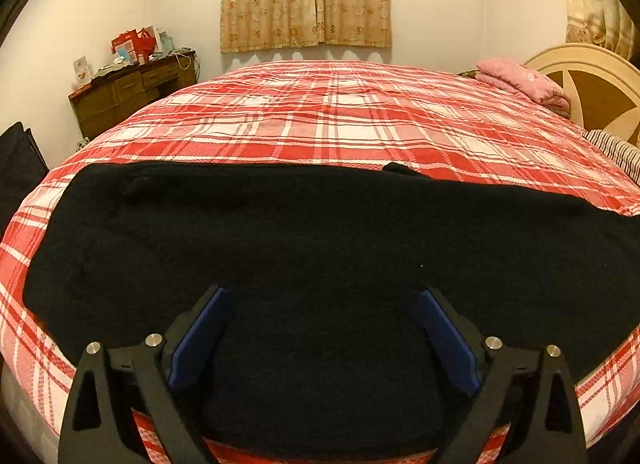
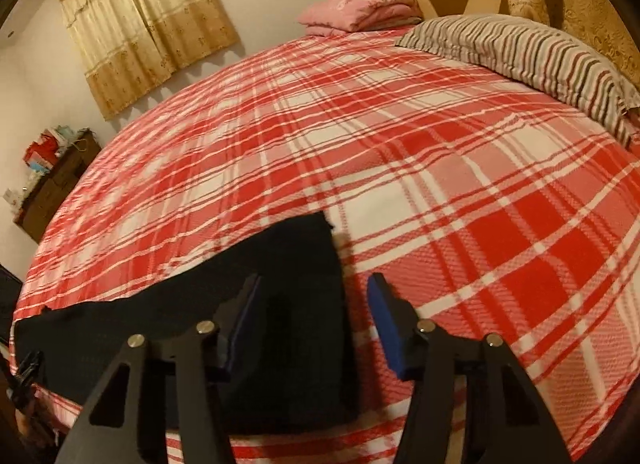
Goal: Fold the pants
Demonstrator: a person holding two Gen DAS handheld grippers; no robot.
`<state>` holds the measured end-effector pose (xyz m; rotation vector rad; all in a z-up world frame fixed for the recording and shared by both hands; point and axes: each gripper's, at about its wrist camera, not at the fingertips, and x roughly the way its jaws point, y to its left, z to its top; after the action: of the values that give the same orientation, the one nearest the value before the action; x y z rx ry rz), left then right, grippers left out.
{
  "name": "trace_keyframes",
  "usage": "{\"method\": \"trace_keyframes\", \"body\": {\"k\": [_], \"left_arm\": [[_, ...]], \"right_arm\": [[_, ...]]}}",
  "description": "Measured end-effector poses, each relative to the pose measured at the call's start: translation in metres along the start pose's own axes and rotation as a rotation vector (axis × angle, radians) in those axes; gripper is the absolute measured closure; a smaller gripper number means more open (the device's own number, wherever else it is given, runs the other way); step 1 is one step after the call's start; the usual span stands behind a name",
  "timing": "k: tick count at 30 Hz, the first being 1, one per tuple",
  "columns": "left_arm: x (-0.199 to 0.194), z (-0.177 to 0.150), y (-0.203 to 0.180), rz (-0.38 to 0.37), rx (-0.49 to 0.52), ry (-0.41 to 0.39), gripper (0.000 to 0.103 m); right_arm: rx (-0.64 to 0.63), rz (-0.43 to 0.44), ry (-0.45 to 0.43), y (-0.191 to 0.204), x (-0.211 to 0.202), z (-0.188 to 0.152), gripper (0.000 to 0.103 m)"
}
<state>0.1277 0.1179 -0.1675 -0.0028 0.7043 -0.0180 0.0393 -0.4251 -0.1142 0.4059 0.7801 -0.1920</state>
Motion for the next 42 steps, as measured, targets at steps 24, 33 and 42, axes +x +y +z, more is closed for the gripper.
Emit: {"method": "trace_keyframes", "body": {"k": [24, 33, 42], "left_arm": [[0.001, -0.005, -0.001, 0.005, -0.026, -0.018, 0.001], [0.0, -0.005, -0.002, 0.005, -0.021, -0.017, 0.001], [0.0, -0.005, -0.003, 0.01, -0.024, -0.011, 0.001]], "right_arm": [[0.032, 0.087, -0.007, 0.0, 0.0, -0.001, 0.088], [-0.057, 0.08, -0.133, 0.042, -0.034, 0.002, 0.09], [-0.179, 0.147, -0.157, 0.114, -0.041, -0.008, 0.09]]}}
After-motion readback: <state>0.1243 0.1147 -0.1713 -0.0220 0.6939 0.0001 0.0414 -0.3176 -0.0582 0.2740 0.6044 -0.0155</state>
